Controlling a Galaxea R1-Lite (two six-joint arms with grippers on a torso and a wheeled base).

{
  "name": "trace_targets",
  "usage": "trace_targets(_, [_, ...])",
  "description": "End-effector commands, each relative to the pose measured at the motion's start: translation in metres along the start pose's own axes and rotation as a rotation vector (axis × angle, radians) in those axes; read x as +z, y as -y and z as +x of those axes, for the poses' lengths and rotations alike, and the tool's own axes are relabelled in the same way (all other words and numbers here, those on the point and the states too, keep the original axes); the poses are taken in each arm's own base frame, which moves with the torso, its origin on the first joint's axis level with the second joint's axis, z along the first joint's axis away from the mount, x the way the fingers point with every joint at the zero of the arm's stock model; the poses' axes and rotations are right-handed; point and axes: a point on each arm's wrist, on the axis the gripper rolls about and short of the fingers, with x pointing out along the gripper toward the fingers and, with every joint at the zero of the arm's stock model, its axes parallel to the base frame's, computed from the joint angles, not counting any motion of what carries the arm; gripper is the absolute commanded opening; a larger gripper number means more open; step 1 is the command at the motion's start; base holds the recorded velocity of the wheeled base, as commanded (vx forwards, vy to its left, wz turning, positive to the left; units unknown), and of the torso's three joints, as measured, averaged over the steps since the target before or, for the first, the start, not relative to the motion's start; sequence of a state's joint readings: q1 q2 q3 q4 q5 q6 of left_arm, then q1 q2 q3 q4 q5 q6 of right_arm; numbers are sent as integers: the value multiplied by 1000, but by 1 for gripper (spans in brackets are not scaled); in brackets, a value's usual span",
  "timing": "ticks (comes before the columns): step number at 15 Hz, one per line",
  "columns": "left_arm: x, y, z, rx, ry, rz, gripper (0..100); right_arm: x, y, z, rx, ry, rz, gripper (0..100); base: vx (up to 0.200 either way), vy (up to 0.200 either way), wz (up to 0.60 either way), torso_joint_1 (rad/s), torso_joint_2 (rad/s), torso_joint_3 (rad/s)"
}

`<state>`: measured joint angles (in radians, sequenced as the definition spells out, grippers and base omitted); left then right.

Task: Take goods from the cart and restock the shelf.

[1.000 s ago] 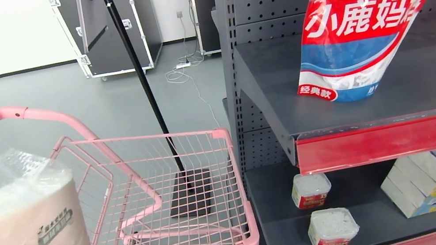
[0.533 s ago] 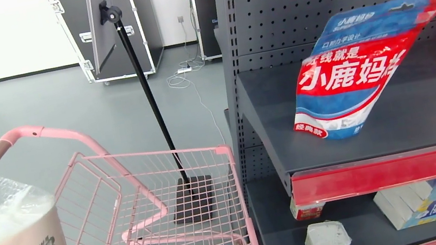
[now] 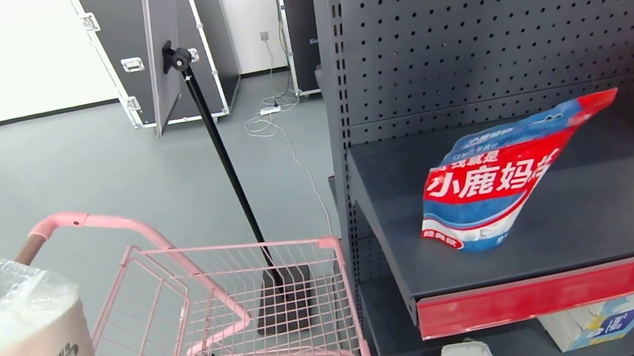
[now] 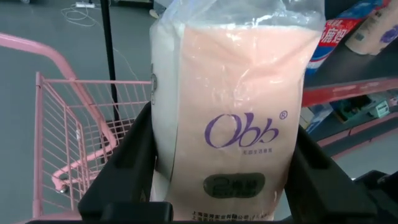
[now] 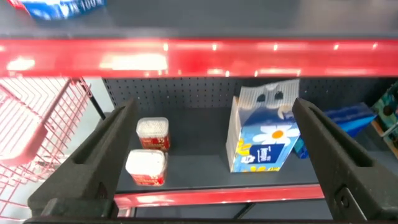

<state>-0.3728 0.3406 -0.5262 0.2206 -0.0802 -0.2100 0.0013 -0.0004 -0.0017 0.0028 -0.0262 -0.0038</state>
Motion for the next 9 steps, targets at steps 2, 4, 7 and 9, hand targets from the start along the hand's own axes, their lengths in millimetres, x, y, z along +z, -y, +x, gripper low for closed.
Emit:
trace_targets(2, [4,1,3,-5,5,0,0,0,0,0,0,-1,-1,100,0,0,0,193,-466,-288])
trace_targets(4, [8,1,6,-16,25,2,0,0,0,0,0,-1,-1,100,0,0,0,168,-403,-247])
trace_targets(7, [22,3,22,-24,65,7,0,0,0,0,0,-1,-1,100,0,0,0,155,-378,-224])
trace_targets(9, [31,4,39,-28,83,9,0,0,0,0,0,-1,-1,100,0,0,0,154,-368,-212])
